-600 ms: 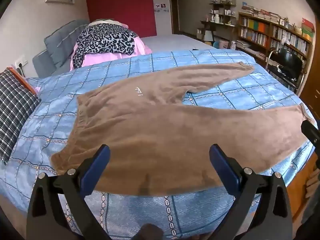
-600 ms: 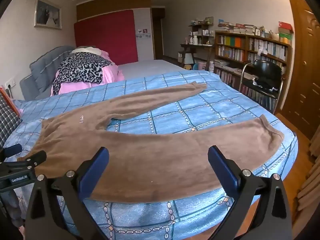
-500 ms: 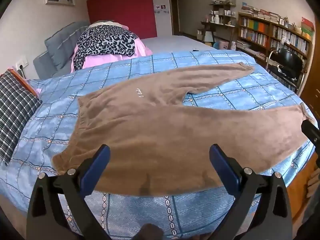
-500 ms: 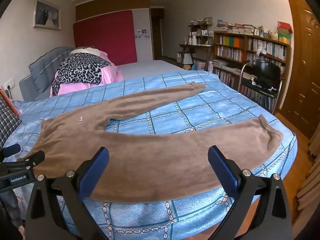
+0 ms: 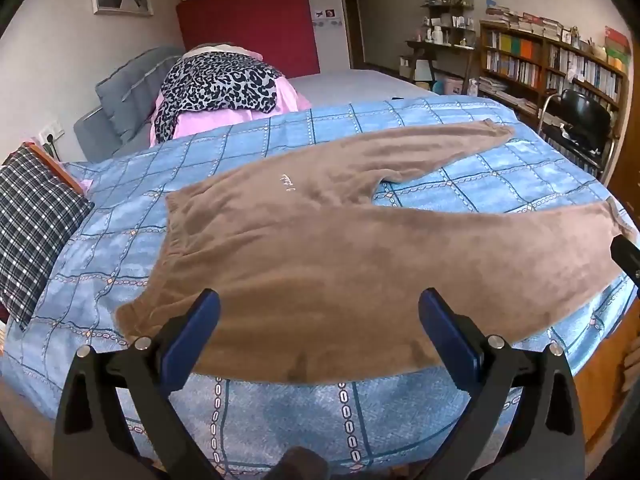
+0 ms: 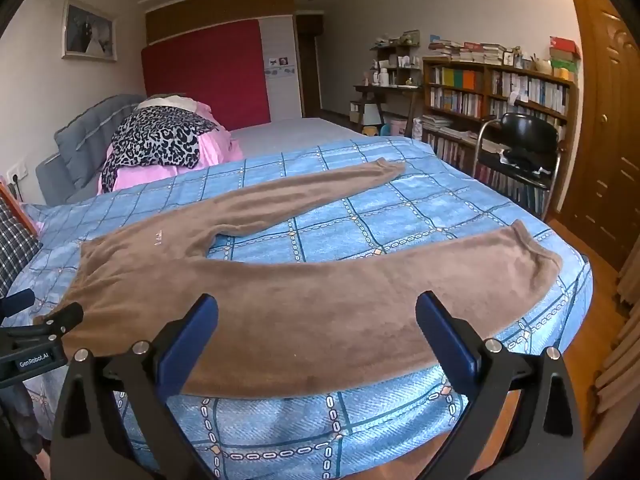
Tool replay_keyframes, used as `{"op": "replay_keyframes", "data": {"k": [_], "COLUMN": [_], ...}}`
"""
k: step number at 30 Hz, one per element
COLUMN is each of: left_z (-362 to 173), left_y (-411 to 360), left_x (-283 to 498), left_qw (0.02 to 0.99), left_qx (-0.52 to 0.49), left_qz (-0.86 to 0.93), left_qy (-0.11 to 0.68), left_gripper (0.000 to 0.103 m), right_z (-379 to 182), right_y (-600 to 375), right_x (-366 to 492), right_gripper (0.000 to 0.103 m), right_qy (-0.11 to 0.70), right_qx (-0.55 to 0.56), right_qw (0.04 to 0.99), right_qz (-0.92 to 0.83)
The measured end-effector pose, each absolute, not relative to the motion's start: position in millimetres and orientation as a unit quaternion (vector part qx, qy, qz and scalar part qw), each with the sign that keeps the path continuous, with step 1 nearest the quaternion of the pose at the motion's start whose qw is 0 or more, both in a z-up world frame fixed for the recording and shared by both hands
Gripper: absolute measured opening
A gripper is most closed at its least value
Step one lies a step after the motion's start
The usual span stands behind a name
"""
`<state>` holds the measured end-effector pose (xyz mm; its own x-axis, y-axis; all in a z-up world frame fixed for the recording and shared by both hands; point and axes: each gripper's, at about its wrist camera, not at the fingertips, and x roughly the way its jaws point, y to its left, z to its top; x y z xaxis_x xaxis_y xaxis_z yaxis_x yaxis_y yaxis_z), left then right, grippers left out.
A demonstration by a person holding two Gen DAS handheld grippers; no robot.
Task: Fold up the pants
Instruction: 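Move both grippers toward the waistband of the brown fleece pants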
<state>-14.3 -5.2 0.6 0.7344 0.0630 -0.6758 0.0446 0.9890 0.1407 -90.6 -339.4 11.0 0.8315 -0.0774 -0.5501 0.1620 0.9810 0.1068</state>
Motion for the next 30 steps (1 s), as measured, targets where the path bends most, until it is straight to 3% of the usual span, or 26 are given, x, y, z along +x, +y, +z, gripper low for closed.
{"op": "replay_keyframes", "data": {"k": [30], "left_z": [-47.1], "left_y": [24.4], "left_x": [29.0], "left_qw": [0.898], "left_qx": [0.072], "left_qz": [0.049], "left_qy": [0.431], "left_gripper": [0.101], "right_z": [-32.4], "right_y": [-372.2], "right_x": [-57.1], "right_gripper": [0.098], "right_qy": [0.334], "right_qx": [0.102], "right_qw": [0.931], "right_qz": [-0.105]}}
